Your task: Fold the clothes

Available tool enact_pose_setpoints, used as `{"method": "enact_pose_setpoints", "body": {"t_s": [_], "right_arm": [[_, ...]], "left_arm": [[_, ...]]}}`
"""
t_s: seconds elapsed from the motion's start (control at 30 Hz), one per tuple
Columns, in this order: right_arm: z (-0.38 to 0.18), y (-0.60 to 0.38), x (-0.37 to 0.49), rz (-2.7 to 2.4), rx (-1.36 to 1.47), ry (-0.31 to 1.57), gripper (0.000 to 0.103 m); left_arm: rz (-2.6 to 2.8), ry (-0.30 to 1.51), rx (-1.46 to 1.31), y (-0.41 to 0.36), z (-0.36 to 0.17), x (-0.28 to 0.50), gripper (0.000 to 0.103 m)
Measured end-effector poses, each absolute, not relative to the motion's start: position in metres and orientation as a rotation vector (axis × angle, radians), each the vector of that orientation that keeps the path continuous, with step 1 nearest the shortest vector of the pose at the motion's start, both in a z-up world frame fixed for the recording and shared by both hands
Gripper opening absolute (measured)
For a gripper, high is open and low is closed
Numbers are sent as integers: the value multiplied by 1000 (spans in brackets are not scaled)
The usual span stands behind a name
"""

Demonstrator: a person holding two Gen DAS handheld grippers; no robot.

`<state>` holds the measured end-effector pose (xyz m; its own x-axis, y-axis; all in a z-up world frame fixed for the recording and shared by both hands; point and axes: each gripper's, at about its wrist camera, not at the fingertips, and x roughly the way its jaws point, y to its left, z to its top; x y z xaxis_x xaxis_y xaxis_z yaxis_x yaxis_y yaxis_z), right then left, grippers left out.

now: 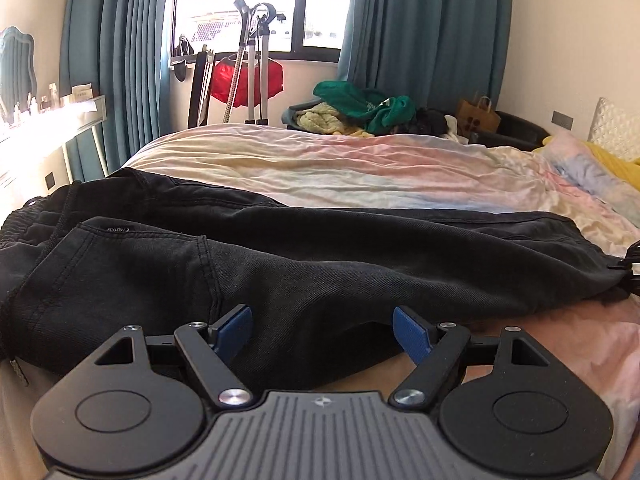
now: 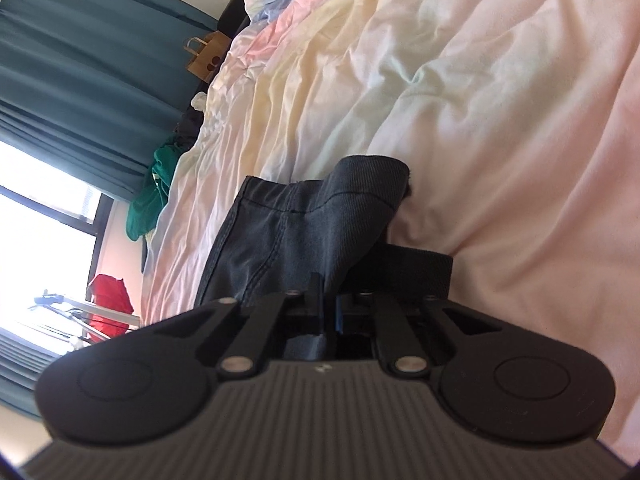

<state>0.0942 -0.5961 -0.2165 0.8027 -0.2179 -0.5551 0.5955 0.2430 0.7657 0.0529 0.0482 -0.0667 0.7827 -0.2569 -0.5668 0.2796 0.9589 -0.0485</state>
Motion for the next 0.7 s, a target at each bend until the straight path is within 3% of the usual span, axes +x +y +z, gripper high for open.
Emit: {"method": "enact_pose_setpoints", "body": {"t_s": [0.3, 0.7], "right_arm": [[-191, -589, 62, -568, 1202, 246, 5], [-208, -588, 51, -576, 1234, 362, 7]], "left_arm": [[-237, 630, 3, 60, -68, 56, 80], [-141, 635, -94, 82, -61, 55, 80]]}}
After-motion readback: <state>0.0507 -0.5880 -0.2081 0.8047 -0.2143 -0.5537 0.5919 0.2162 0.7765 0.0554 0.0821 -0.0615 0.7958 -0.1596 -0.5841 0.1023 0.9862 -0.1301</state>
